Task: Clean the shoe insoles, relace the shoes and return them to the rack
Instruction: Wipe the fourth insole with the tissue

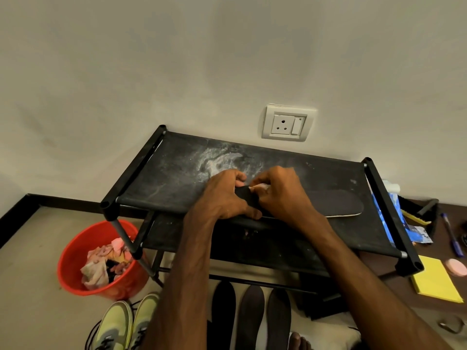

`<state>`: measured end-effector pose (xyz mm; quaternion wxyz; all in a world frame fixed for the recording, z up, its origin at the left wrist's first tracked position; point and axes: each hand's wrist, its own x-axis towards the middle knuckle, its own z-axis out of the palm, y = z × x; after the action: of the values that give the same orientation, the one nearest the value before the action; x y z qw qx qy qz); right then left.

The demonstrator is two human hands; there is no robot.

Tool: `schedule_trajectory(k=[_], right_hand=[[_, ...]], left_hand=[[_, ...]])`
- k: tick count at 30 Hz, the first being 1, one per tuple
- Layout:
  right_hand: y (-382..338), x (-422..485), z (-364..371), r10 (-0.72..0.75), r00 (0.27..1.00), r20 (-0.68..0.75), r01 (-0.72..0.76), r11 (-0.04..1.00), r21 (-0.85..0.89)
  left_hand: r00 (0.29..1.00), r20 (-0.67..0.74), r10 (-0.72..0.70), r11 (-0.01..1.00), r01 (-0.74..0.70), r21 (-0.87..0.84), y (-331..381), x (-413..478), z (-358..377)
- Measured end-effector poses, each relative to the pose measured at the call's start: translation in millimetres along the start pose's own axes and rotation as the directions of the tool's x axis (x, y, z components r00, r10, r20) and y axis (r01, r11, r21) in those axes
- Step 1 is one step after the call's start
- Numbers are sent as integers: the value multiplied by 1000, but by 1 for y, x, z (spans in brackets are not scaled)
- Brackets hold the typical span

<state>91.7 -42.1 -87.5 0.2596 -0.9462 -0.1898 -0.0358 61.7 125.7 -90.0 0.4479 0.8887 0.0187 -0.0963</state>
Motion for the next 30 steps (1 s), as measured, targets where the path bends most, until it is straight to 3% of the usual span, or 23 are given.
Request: schedule_trajectory(k=[3, 9, 12, 16, 23, 28, 30], right_hand=[[0, 2, 1, -23, 999, 24, 21, 997, 76], [26, 15, -6, 225, 972, -67, -225, 974, 15], [14, 13, 2, 80, 996, -44, -83, 995, -51], [-6, 9, 14, -84, 994, 74, 75, 991, 111], [7, 16, 0, 73, 997, -9, -73, 997, -30], [-8, 7, 8, -193, 974, 116, 184, 979, 87], [-10, 6, 6, -235, 961, 149, 225, 971, 81]], left_hand=[[1000, -2, -12, 1000, 12, 10, 1, 1, 0], [999, -15, -30, 1000, 30, -1, 0, -3, 0], [999, -4, -31, 999, 31, 16, 1, -3, 0], [999, -10, -36, 998, 37, 57, 2, 0, -1], [999, -10, -48, 998, 48, 29, 2, -2, 1], [999, -18, -28, 999, 29, 44, 2, -1, -2], [1000, -14, -27, 998, 28, 51, 2, -1, -2]])
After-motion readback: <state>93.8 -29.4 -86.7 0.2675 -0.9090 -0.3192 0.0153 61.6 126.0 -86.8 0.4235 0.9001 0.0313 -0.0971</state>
